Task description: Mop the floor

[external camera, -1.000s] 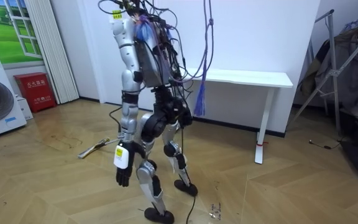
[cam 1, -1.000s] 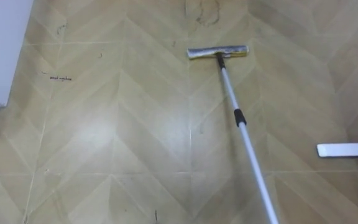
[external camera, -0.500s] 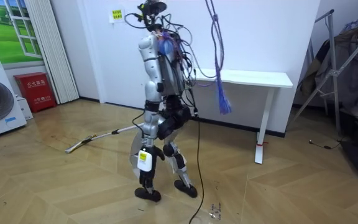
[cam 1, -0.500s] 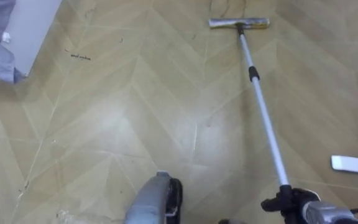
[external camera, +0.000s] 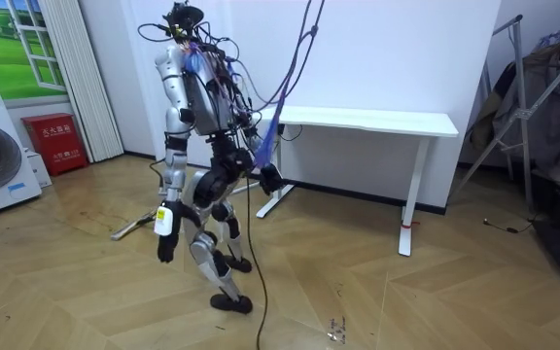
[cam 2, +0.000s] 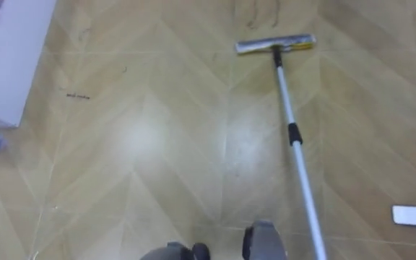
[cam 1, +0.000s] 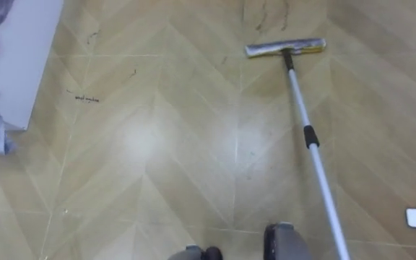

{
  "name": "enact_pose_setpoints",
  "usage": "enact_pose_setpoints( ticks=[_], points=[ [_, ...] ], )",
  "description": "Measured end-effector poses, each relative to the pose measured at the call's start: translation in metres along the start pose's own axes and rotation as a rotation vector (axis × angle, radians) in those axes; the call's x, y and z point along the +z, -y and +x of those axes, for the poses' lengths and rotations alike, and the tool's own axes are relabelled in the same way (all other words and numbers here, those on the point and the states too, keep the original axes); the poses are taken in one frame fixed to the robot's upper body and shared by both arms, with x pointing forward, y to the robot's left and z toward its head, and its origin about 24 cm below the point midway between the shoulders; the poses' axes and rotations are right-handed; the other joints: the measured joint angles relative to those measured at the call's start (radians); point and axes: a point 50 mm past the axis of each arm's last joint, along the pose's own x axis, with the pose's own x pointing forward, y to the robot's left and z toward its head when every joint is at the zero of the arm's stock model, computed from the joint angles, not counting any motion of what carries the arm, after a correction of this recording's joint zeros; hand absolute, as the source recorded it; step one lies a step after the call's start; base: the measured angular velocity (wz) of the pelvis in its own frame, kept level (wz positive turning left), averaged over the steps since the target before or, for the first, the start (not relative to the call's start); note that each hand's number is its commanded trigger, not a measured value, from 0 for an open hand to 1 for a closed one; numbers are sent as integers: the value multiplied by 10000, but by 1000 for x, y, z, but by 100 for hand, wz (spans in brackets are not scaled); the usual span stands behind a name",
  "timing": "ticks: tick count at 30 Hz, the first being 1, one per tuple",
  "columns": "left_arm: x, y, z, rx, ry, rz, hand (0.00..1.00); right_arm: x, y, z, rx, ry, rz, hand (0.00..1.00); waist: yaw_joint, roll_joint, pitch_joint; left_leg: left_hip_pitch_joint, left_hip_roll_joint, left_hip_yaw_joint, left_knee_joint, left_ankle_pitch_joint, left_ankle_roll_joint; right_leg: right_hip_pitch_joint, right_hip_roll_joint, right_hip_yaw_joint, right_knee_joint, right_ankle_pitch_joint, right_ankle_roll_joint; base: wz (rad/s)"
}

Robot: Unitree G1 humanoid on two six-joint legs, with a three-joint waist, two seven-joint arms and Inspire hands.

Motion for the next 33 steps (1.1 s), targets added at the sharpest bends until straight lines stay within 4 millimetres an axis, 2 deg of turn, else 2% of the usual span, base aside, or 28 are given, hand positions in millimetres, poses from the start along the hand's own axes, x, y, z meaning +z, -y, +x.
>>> enact_pose_setpoints(
  ticks=[1, 4, 5, 8, 9, 10, 12, 13, 14, 15, 16, 17, 18, 19, 20, 21, 22, 23, 24, 25, 26, 27, 28, 29, 30, 31, 32, 33],
  points=[
    [-3, 2, 0, -101, -140, -367, 0, 4, -1, 0, -10, 59, -79, 100, 0, 61, 19, 143, 87, -288, 66, -48, -92, 210, 155, -110, 25, -104, -203, -10],
    [-4, 2, 0, -143, -274, -830, 0, 39, 5, -5, -389, 542, -255, 100, -12, -42, 93, 356, 183, -642, 625, 30, -246, 649, 295, -261, 317, -734, -432, 6],
    [-4, 3, 0, -147, -300, -981, 0, 59, 11, -9, -655, 880, -188, 100, 48, -86, 131, 218, 301, -658, 1246, 185, -486, 782, 371, -294, 482, -976, -506, 0],
    [-1, -2, 0, 128, -182, -851, 0, 119, 28, -27, -1201, 2334, 30, 100, 464, -387, 352, -661, 340, -779, 3055, 985, -534, 866, 533, -145, 1041, -1579, -703, 2],
    [0, -3, 0, 162, -148, -845, 0, 131, 30, -32, -1229, 2670, 134, 100, 508, -458, 396, -915, 269, -765, 3171, 951, -545, 864, 535, -146, 1134, -1691, -714, 11],
    [-2, -5, 0, 220, -125, -853, 0, 152, 33, -41, -1265, 3280, 322, 100, 674, -566, 452, -1484, 185, -722, 3074, 921, -519, 870, 559, -181, 1218, -1851, -772, 5],
    [-3, -8, -1, 281, -157, -833, 0, 175, 34, -53, -1139, 3959, 647, 100, 902, -743, 460, -2232, -34, -535, 2183, 937, -492, 986, 571, -226, 1270, -2034, -738, 0],
    [-7, -7, -1, 224, -224, -795, 0, 185, 30, -58, -915, 4309, 812, 100, 1042, -800, 469, -2507, -107, -370, 1176, 1044, -464, 1220, 559, -323, 1239, -2205, -758, 0],
    [-9, -7, -2, 168, -290, -796, 0, 188, 27, -60, -695, 4523, 913, 100, 1095, -801, 468, -2651, -145, -241, 210, 1553, -99, 1580, 544, -471, 1208, -2475, -742, 16],
    [-11, -8, -2, 136, -352, -825, 0, 183, 25, -56, -490, 4405, 1044, 100, 1028, -838, 434, -2644, -271, -149, -169, 2213, 130, 2036, 433, -557, 1163, -2788, -616, 30],
    [-10, -8, -1, 84, -315, -781, 0, 177, 24, -53, -419, 4264, 1110, 100, 1000, -859, 417, -2558, -318, -73, -298, 2422, 251, 2262, 359, -586, 1113, -2927, -524, 51],
    [-7, -7, -1, -48, -179, -694, 0, 164, 25, -46, -361, 3917, 1182, 100, 917, -941, 364, -2325, -364, 171, -315, 2451, 590, 2632, 230, -594, 962, -3116, -345, 60],
    [2, -7, 0, -193, 64, -594, 0, 148, 28, -39, -361, 3521, 1204, 100, 772, -953, 334, -2132, -475, 288, -286, 2273, 885, 2877, 203, -403, 866, -3132, -274, 59],
    [8, -8, 0, -198, 200, -558, 0, 140, 29, -36, -378, 3324, 1199, 100, 717, -966, 334, -2024, -480, 423, -281, 2152, 971, 2948, 181, -314, 948, -3088, -188, 52],
    [18, -9, 1, -211, 463, -481, 0, 122, 32, -28, -462, 2839, 1178, 100, 653, -958, 328, -1780, -599, 497, -259, 1892, 1087, 2993, 89, -188, 1245, -2871, 206, 31],
    [22, -10, 1, -210, 567, -482, 0, 112, 35, -25, -540, 2537, 1154, 100, 634, -945, 320, -1625, -646, 521, -261, 1748, 1134, 2985, 42, -101, 1469, -2714, 394, 19],
    [29, -10, 1, -183, 860, -505, 0, 92, 40, -20, -764, 1972, 1006, 100, 617, -867, 272, -1338, -759, 455, -279, 1507, 1190, 2934, 26, -25, 1955, -2265, 550, 9],
    [34, -11, 1, -158, 1034, -558, 0, 74, 46, -15, -1004, 1522, 949, 100, 484, -675, 161, -1101, -850, 290, -377, 1303, 1206, 2787, 49, 10, 2361, -1956, 572, 9],
    [40, -10, 0, -48, 1303, -592, 0, 58, 50, -12, -1227, 1140, 865, 100, 362, -416, 122, -870, -908, 111, -533, 1200, 1202, 2398, 53, 80, 2711, -1946, 558, 11],
    [43, -10, -1, -1, 1422, -629, 0, 50, 50, -11, -1288, 963, 852, 100, 284, -338, 124, -738, -918, 97, -688, 1199, 1202, 2092, 55, 163, 2777, -1948, 554, 0],
    [45, -10, -1, 43, 1552, -725, 0, 38, 47, -8, -1316, 673, 823, 100, 217, -208, 116, -434, -913, 115, -1080, 1200, 1200, 1424, 32, 317, 2547, -1937, 540, -14],
    [45, -10, -1, 85, 1515, -778, 0, 25, 40, -6, -1202, 369, 787, 100, 196, -113, 62, -152, -882, 154, -1412, 1199, 1188, 848, 7, 467, 1832, -1800, 490, -17],
    [44, -10, -1, 87, 1494, -875, 0, 20, 37, -5, -1138, 239, 780, 100, 179, -82, 43, -17, -858, 161, -1547, 1184, 1143, 635, -23, 484, 1223, -1641, 459, -14],
    [41, -9, -1, 62, 1401, -1076, 0, 10, 28, -3, -972, -1, 768, 100, 69, -68, 35, 234, -842, 167, -1653, 1100, 1001, 340, -148, 448, -69, -1091, 434, -6],
    [39, -9, -1, 36, 1326, -1101, 0, 6, 25, -2, -886, -94, 765, 100, 11, -42, 42, 358, -811, 159, -1637, 983, 892, 296, -129, 421, -485, -527, 403, -4],
    [31, -7, -1, -45, 1029, -1242, 0, -2, 19, -1, -743, -297, 712, 100, -63, -76, 29, 567, -726, 116, -1548, 775, 682, 356, -103, 390, -665, 200, 216, -25],
    [24, -3, -1, -184, 796, -1445, 0, 1, 17, -1, -715, -262, 546, 100, -23, 29, -3, 758, -559, 47, -1505, 665, 496, 611, 92, 186, -847, 224, -5, -33],
    [20, -2, -1, -244, 604, -1645, 0, 5, 15, -1, -667, -185, 419, 100, -75, 98, 27, 864, -486, -123, -1400, 638, 444, 808, 238, 97, -890, 151, -142, -35]
  ],
)
